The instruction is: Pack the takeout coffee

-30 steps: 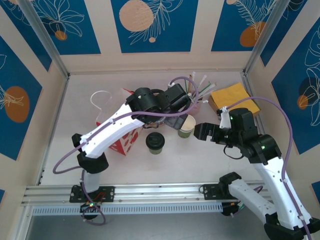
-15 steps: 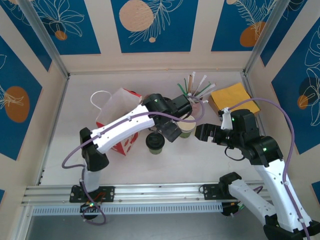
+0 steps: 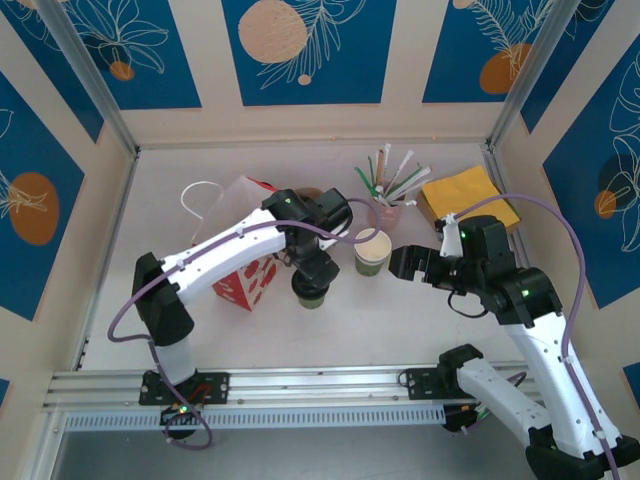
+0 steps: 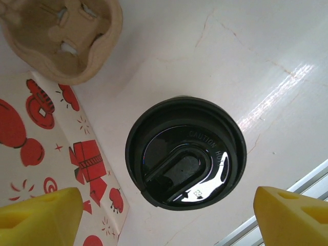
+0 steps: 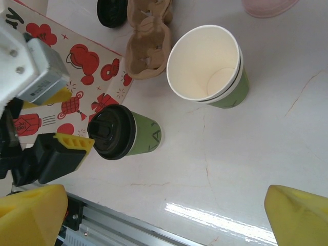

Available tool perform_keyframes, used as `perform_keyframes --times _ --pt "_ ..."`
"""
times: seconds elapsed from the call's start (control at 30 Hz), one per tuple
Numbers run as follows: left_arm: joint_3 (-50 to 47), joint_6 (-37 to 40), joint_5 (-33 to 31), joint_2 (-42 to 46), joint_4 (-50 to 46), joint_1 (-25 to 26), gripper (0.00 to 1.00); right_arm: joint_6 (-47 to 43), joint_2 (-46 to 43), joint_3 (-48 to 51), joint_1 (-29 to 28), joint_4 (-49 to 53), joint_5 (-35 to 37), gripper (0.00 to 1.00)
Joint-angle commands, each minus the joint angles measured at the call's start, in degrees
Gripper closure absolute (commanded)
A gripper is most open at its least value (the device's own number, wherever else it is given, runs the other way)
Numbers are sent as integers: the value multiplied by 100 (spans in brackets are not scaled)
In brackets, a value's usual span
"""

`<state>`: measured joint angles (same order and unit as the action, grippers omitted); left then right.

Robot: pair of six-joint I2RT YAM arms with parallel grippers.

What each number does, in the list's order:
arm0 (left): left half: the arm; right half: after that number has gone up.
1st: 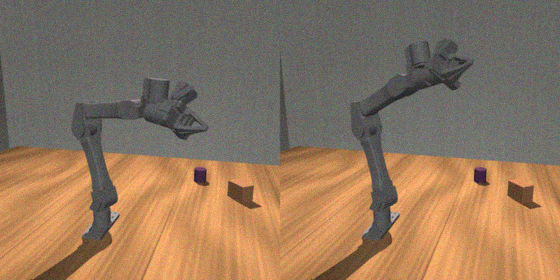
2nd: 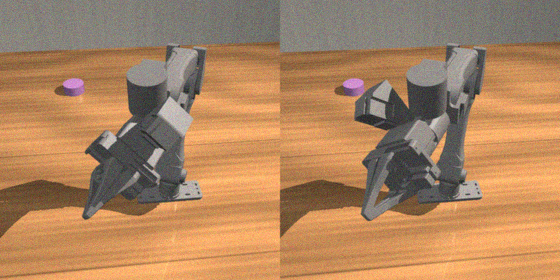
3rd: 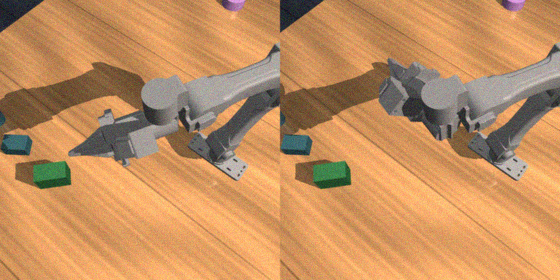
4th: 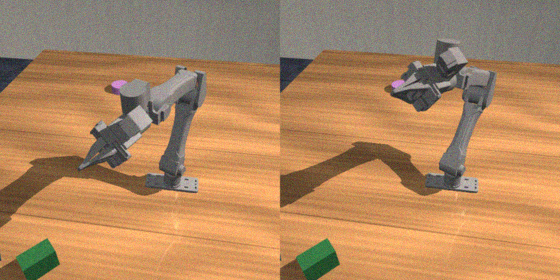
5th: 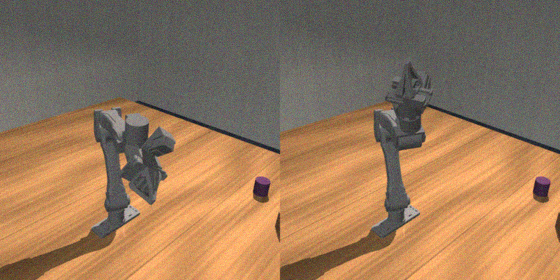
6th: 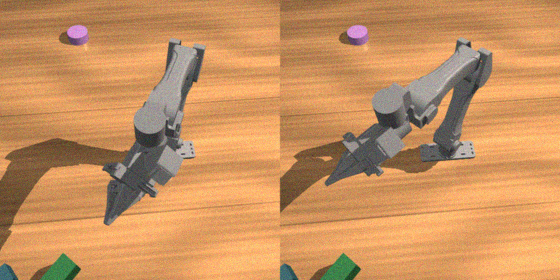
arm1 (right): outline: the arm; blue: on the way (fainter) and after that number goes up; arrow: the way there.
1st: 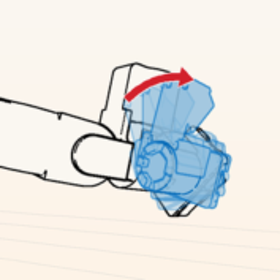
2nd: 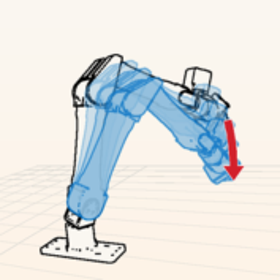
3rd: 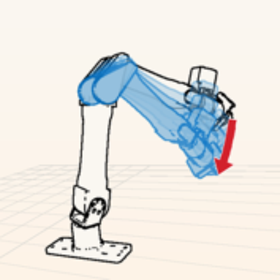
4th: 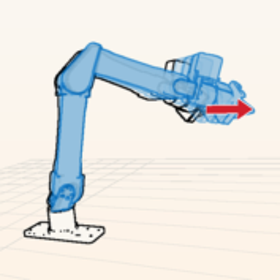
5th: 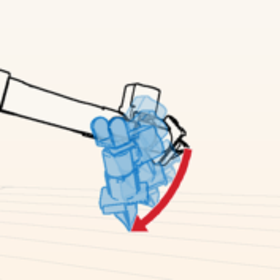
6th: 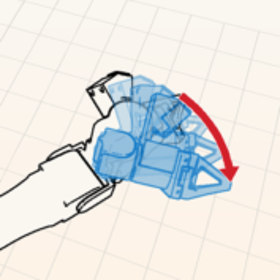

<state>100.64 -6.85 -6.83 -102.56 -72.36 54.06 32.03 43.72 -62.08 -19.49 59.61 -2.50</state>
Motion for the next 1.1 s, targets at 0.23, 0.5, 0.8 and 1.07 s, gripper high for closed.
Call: perform_keyframes --times 0.23,0.5,0.8,1.07 --pt "-312 447 409 8 169 -168 19 136 111 -83 20 -95 -317 1" --pt "-355 548 677 -57 136 -230 22 197 132 -76 19 -124 -286 1" --pt "-412 579 880 -252 169 -247 25 242 145 -49 20 -152 -260 1" --pt "-409 626 947 -396 131 -258 28 242 164 -41 22 -177 -256 1"
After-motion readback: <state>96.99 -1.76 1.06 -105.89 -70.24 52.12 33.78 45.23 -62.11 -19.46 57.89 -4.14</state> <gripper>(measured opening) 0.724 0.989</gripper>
